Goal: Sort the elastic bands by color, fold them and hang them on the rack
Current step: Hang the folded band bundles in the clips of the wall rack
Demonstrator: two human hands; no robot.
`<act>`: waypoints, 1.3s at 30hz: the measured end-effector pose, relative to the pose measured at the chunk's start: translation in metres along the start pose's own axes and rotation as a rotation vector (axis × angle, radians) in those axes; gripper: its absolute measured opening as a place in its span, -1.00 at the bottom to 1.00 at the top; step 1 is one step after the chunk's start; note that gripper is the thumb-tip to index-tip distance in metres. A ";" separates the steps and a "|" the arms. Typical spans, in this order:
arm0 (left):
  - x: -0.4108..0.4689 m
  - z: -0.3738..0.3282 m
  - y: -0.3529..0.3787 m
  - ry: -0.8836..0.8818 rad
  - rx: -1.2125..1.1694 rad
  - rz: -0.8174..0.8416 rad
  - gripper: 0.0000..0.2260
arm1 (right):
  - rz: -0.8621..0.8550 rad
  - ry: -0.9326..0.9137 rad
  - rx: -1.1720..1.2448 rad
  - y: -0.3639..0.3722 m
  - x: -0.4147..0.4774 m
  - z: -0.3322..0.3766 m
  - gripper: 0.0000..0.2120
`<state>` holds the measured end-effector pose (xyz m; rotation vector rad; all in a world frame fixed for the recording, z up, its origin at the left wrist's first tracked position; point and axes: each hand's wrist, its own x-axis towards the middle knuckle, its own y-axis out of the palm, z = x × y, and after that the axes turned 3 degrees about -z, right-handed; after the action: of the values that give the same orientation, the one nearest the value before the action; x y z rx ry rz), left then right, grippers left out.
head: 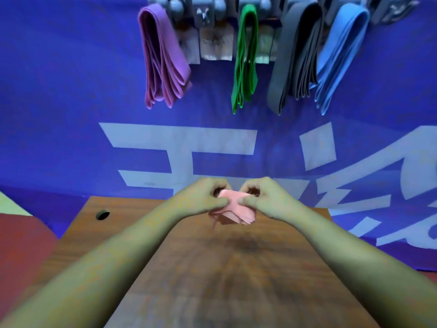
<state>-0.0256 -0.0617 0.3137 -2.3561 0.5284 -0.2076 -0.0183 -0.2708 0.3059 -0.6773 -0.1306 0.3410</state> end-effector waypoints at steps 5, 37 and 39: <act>-0.007 -0.005 -0.027 0.005 -0.076 -0.022 -0.94 | 0.027 -0.009 0.105 -0.012 0.007 0.031 -0.98; -0.029 -0.046 -0.076 0.103 -0.046 0.131 -0.93 | 0.202 0.058 0.433 -0.026 -0.003 0.071 -0.72; -0.028 -0.047 -0.079 0.102 -0.064 0.135 -0.94 | 0.287 0.052 0.471 -0.024 -0.003 0.071 -0.69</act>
<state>-0.0401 -0.0252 0.4015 -2.3701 0.7509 -0.2533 -0.0309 -0.2470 0.3757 -0.2352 0.0979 0.6061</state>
